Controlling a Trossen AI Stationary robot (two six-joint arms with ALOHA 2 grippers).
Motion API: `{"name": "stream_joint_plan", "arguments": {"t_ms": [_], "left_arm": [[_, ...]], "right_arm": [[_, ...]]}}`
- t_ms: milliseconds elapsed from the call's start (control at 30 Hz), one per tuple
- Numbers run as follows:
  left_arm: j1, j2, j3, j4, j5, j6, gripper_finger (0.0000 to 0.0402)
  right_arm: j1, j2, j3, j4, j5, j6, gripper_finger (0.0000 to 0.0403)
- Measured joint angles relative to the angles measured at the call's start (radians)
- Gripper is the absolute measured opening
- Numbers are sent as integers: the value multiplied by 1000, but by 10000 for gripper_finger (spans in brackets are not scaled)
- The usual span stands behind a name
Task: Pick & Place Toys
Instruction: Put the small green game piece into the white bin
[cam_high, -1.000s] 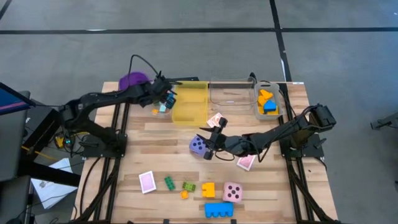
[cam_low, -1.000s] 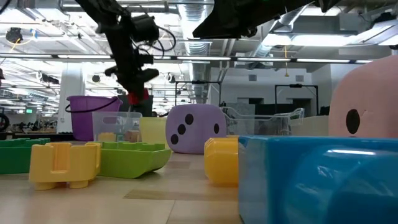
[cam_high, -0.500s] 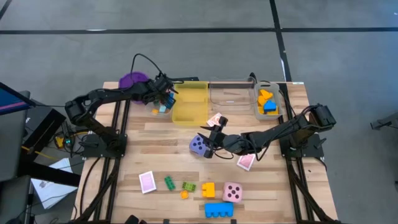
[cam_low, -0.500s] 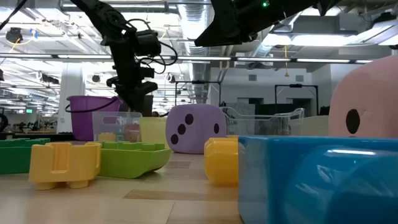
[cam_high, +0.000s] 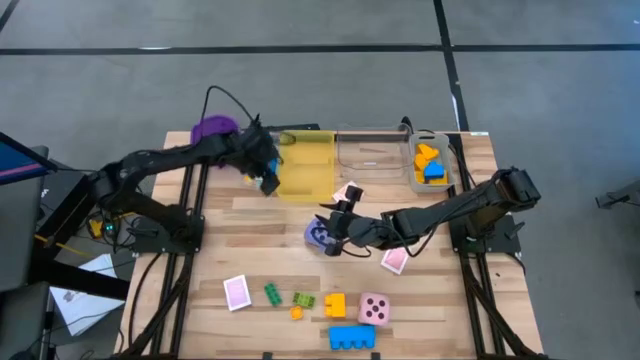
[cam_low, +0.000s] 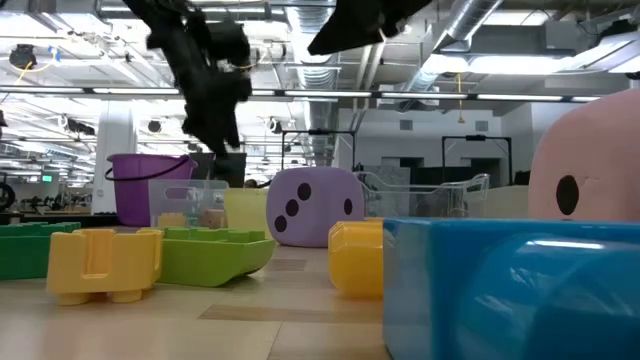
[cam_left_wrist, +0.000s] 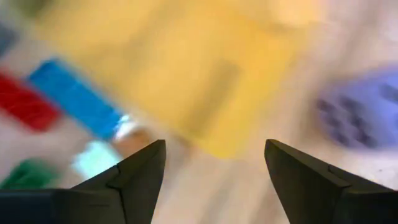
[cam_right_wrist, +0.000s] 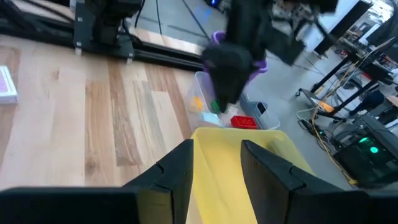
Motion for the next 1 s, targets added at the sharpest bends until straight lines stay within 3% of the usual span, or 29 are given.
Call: {"name": "stream_joint_plan", "arguments": {"t_ms": [200, 367, 600, 800, 1000], "left_arm": [[-275, -113, -3, -37, 22, 109, 256], [-538, -167, -3, 3, 15, 194, 251], [-854, -144, -5, 24, -116, 242, 271], [-1018, -99, -71, 107, -217, 243, 296], [-1078, -39, -147, 254, -251, 241, 319]], "right_arm": [[23, 0, 56, -147, 2, 34, 127], [48, 0, 60, -275, 2, 233, 127], [87, 0, 59, -381, 10, 487, 127], [119, 0, 59, -373, 88, 514, 127], [125, 0, 59, -371, 142, 514, 127]]}}
